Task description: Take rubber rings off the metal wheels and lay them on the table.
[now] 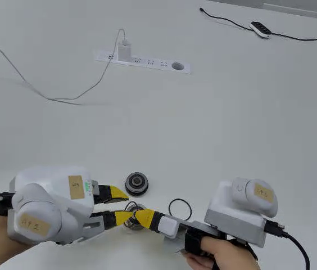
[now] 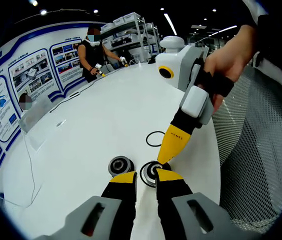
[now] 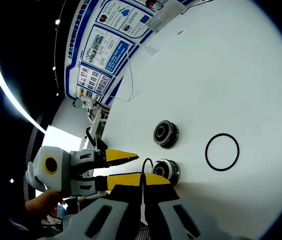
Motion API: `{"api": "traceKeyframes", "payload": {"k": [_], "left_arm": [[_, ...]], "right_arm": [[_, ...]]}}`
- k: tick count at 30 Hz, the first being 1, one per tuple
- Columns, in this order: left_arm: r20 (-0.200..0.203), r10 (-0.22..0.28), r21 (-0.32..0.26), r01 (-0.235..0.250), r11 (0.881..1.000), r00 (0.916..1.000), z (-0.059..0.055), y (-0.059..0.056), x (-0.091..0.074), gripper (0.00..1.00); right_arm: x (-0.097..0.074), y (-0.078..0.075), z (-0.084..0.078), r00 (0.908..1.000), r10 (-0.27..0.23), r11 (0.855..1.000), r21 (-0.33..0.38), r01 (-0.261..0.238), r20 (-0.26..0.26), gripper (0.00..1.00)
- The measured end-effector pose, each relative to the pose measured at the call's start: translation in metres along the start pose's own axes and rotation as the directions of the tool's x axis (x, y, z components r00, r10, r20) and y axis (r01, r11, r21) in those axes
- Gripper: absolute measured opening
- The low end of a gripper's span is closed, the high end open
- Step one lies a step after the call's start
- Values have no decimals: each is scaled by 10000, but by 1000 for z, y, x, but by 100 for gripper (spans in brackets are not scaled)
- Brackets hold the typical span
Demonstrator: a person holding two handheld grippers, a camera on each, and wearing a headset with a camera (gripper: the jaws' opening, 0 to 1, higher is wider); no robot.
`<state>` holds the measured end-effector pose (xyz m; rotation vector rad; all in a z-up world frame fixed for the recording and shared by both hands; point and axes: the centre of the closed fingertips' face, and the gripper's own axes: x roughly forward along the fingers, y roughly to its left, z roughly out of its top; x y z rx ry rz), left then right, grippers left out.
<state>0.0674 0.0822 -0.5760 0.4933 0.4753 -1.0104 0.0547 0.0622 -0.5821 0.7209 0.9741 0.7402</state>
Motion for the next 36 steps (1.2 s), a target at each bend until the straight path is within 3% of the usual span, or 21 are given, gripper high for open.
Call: {"api": "traceKeyframes", "payload": {"k": [3,7,17,22,29,36], "left_arm": [[114,273,-361,-269,9990,9996,0,8,-5,17],[246,662,-433,-650,9969,9975,3,18,-9,22],[533,793,-410,-771,9962,9954,11,21,-11,30],[613,904,-435,-878,9952,9940,12,23,-10,40],[505,789,-252,-777,9967,9956,9,20,-9,41],[827,935,-953,-855,9918,9922,13,23,-12,42]], "right_arm": [[-5,3,8,9996,109,9998,135,-113,250,1],[-14,-2,23,9968,56,9989,455,-93,799,1],[-39,-37,45,9806,-832,9904,1239,615,1778,1],[-47,-59,43,9729,-1426,9817,1512,1156,1819,1],[-52,-77,38,9636,-1993,9693,1807,1670,1782,1],[-59,-91,38,9452,-2676,9575,1611,2392,1871,2]]}}
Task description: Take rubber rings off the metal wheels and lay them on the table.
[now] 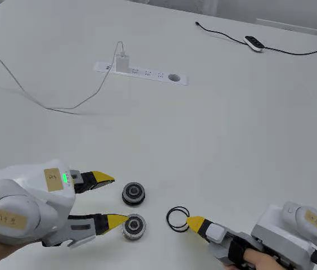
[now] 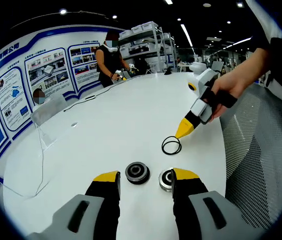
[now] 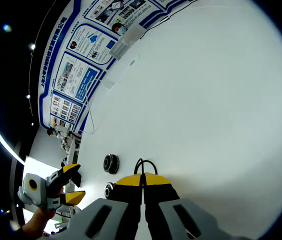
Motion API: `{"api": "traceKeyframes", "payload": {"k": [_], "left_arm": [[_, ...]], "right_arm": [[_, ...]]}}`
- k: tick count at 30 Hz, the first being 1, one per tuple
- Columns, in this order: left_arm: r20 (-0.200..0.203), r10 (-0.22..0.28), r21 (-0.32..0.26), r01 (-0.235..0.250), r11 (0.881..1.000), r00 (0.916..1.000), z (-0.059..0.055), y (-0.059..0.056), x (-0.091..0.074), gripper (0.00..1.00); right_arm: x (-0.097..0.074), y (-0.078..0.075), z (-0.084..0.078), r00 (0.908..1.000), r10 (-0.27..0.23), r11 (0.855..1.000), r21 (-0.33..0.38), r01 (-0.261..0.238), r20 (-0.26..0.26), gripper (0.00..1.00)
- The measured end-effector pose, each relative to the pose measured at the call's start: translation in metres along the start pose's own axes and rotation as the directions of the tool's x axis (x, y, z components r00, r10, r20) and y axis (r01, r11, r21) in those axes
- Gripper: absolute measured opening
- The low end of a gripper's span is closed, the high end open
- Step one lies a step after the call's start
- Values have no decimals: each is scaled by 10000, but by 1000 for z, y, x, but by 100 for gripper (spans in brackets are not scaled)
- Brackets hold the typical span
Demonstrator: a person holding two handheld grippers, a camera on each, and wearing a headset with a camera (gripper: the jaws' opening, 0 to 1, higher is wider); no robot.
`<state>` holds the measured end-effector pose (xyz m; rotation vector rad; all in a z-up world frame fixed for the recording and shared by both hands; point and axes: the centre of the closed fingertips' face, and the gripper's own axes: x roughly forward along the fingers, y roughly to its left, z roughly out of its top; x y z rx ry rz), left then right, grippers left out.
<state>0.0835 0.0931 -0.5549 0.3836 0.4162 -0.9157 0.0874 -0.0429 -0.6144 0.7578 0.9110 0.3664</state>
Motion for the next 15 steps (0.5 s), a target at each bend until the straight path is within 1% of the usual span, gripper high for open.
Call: {"api": "traceKeyframes", "payload": {"k": [3,5,8,11,13,15], "left_arm": [[37,34,-35,-34,10000,10000,1,1,0,42],[-25,37,-27,-38,10000,10000,1,1,0,41],[-58,40,-36,-40,10000,10000,0,0,-1,41],[-80,37,-50,-37,10000,10000,0,-1,0,41],[-118,22,-39,-23,10000,9999,-1,-1,0,41],[-155,5,-45,-6,10000,9999,-2,-1,1,41]], "right_arm": [[0,-3,1,9999,-140,9997,-211,140,4,2],[2,-4,2,9997,-255,9989,-400,256,15,2],[2,-5,4,9991,-421,9969,-659,426,92,9],[0,-6,10,9975,-621,9867,-1483,663,326,10],[-1,-6,11,9968,-723,9857,-1499,768,354,11],[-2,-6,14,9960,-683,9872,-1401,757,568,13]]}}
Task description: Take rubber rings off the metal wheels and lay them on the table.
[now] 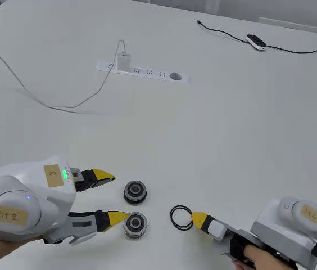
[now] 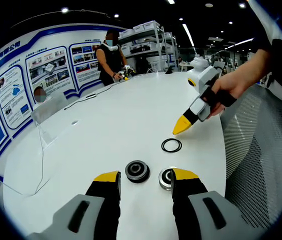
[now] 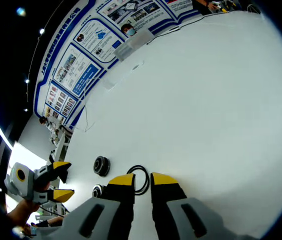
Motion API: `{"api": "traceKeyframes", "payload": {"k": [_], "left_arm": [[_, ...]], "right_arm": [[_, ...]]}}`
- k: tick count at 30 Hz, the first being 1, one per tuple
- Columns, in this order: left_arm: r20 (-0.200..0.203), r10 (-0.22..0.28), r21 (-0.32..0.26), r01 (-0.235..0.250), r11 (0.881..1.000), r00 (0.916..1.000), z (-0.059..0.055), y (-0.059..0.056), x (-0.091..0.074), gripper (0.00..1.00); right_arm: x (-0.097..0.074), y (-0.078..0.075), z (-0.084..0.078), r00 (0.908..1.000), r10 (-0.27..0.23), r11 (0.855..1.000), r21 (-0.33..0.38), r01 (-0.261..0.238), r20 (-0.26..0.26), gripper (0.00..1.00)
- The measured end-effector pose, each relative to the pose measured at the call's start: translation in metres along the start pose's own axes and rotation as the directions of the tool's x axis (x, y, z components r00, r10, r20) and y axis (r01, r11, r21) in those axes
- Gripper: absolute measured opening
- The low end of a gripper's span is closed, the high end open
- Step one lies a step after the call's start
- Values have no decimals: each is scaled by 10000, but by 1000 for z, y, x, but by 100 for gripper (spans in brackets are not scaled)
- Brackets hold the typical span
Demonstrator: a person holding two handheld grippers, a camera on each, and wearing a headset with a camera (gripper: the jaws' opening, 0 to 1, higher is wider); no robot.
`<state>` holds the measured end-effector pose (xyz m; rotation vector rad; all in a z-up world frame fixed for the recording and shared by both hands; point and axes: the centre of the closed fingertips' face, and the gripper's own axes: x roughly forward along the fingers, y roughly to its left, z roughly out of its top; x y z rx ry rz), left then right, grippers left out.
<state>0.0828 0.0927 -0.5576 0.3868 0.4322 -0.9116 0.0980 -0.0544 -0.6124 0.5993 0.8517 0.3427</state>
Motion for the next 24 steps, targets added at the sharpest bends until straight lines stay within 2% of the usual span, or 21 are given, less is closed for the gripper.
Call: {"api": "traceKeyframes", "payload": {"k": [3,6,9,16,19,24], "left_arm": [[-60,-6,17,6,10000,10000,-2,1,1,41],[-96,-43,54,43,10000,9999,-1,3,4,41],[-178,-87,152,90,9998,9998,0,8,8,40],[-358,-128,72,131,9999,9993,-4,20,22,38],[-408,-166,-16,166,9999,9990,-3,22,28,36],[-592,-326,-26,325,9995,9977,-5,21,40,33]], "right_arm": [[-2,5,4,9996,194,9998,94,-196,189,15],[-2,21,14,9913,1063,9937,273,-1087,780,21],[-2,36,14,9837,1649,9863,-19,-1652,721,25],[2,59,11,9677,2464,9691,-283,-2452,532,37],[2,64,10,9618,2703,9624,-385,-2687,440,42],[3,69,12,9544,2944,9556,-252,-2934,503,42]]}}
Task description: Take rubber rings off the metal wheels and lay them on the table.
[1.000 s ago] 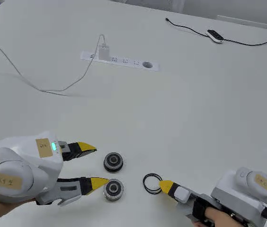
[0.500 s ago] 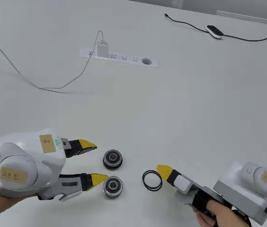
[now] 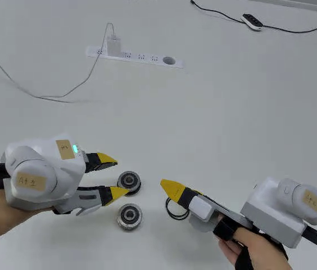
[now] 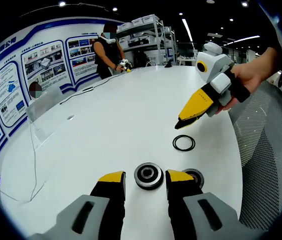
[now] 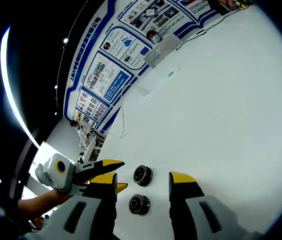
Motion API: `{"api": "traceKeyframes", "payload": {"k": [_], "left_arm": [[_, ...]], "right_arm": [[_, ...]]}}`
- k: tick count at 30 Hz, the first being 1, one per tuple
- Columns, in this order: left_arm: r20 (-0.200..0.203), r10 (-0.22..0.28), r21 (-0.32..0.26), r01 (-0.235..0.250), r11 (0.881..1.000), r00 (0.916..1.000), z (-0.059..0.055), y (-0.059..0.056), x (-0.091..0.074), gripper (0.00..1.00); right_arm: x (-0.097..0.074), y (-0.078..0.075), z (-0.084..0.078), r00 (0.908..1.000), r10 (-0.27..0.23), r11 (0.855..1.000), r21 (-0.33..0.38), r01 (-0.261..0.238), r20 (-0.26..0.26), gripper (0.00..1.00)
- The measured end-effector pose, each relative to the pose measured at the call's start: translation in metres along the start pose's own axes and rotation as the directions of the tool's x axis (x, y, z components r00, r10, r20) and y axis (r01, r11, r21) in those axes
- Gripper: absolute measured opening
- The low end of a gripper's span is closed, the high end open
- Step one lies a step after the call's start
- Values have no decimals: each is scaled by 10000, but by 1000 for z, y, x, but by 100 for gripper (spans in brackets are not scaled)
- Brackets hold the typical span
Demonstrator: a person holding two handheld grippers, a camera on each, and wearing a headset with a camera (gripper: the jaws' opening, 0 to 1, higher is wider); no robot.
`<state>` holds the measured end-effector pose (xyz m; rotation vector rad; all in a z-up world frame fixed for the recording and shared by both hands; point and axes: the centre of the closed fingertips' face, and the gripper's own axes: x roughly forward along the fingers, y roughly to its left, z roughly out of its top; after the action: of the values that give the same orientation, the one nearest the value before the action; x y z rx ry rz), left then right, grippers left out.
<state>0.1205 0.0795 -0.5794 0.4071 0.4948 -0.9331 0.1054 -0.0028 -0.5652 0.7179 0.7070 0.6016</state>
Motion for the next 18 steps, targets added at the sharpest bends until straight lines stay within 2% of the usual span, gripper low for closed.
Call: {"api": "traceKeyframes", "payload": {"k": [4,8,18], "left_arm": [[-62,-82,-61,82,9999,9999,1,0,8,30],[-127,-125,0,125,9999,9998,1,0,13,25],[-270,-373,-200,368,9991,9989,-7,-3,15,19]], "right_arm": [[1,0,-4,9999,34,9999,-119,-36,-167,43],[3,-1,-7,9997,163,9990,415,-156,-170,43],[10,2,-10,9992,306,9979,588,-290,-271,43]]}}
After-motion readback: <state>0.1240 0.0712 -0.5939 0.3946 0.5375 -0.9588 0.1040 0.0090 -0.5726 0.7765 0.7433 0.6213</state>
